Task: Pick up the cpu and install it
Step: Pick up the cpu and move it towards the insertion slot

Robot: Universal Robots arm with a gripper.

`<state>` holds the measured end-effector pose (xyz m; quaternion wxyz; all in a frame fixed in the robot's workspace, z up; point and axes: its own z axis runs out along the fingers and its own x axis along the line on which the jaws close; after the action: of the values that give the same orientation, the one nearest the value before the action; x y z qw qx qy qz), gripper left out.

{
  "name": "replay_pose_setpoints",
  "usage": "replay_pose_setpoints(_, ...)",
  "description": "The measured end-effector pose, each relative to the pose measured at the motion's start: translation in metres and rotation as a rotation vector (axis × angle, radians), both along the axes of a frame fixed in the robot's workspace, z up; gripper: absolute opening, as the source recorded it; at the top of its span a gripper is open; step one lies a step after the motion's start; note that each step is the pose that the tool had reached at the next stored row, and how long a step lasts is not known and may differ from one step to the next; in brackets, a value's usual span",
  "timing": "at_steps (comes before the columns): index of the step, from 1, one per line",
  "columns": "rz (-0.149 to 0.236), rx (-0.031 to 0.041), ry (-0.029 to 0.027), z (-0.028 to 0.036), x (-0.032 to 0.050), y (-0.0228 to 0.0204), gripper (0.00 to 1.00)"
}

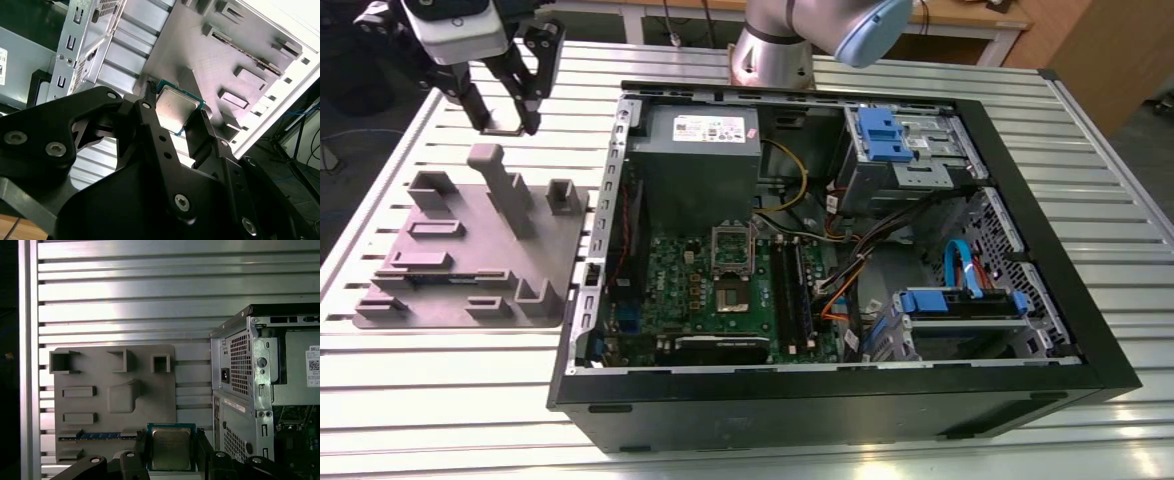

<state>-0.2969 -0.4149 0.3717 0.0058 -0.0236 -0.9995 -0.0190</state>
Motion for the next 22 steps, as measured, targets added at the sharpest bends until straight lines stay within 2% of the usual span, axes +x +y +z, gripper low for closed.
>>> replay_pose_setpoints(22,0.0,0.0,0.0,0.0,0.008,0.0,0.47)
